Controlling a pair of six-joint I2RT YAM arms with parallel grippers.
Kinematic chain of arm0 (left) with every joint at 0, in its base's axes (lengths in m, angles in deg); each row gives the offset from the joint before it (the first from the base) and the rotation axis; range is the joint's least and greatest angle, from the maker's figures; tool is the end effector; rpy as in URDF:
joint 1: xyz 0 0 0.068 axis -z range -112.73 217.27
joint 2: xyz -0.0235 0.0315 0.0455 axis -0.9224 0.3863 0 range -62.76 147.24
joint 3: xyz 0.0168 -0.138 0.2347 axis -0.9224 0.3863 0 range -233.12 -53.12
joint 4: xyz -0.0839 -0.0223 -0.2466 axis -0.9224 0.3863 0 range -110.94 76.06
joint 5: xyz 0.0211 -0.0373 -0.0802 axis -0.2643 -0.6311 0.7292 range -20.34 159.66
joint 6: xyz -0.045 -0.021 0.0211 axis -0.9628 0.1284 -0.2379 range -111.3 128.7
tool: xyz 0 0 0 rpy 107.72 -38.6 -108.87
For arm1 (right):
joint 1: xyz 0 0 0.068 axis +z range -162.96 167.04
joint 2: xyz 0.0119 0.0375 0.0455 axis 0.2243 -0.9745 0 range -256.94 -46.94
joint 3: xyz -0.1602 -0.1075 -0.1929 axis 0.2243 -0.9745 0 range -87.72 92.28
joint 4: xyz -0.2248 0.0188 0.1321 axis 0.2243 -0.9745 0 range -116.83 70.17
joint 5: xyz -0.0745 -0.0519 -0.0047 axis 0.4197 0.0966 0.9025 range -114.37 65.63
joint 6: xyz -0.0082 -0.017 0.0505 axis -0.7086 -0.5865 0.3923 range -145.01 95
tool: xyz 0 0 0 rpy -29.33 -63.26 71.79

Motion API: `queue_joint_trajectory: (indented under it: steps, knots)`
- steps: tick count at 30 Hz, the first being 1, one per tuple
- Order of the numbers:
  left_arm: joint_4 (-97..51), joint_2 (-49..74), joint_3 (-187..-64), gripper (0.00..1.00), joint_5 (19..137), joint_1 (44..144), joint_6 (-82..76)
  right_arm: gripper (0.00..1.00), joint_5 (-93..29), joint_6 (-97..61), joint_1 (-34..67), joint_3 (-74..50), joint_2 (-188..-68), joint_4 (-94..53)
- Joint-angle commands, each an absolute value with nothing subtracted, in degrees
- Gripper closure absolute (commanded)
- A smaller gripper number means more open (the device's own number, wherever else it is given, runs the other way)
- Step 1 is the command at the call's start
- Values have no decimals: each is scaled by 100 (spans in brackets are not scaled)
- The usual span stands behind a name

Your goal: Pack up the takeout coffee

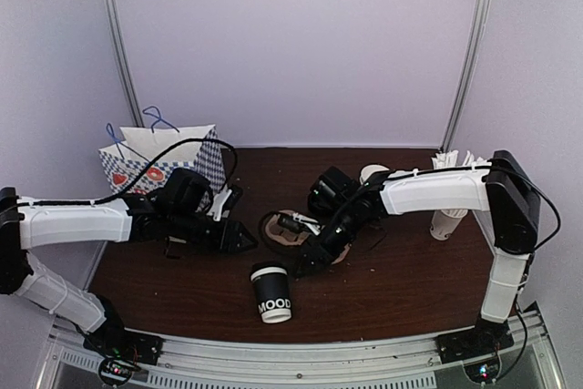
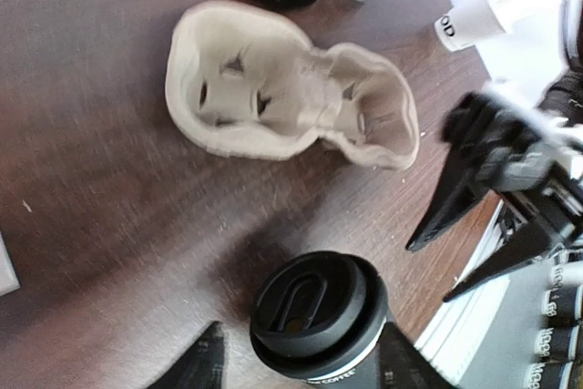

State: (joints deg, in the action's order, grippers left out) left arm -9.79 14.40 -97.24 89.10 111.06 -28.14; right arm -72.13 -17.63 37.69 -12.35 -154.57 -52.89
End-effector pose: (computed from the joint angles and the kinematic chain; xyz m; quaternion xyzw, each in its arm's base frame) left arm 0.1914 -0.2000 0.2125 0.1206 0.9023 -0.3668 0.1919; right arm 0.2207 0.3105 0.1960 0.4098 -0.7984 -0.4406 0.0209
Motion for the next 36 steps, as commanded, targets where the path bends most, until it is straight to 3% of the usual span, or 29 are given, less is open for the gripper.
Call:
queue_joint_trajectory:
  steps: [1, 6, 10, 14, 22, 36]
  knots:
    - [-551, 1110, -10042, 34, 8446, 11273, -2688, 56, -7306, -2130, 3779, -1201, -15252, -5442]
    - [702, 1047, -10574, 10, 7117, 12111, -2956, 54, -7276, -2421, 3680, -1092, -15096, -5619]
    - [1712, 1531, -11066, 3, 6540, 12704, -3713, 53, -7253, -2430, 3498, -1032, -15013, -5663]
    - [2014, 1991, -11146, 2, 6638, 12970, -4728, 53, -7227, -2429, 3340, -1000, -14902, -5692]
    - [1738, 2800, -11144, 2, 7145, 13038, -5178, 52, -7222, -2430, 3214, -1232, -14572, -5543]
    - [1207, 3128, -11428, 9, 7207, 12730, -3918, 52, -7194, -2509, 3096, -1445, -14328, -5401]
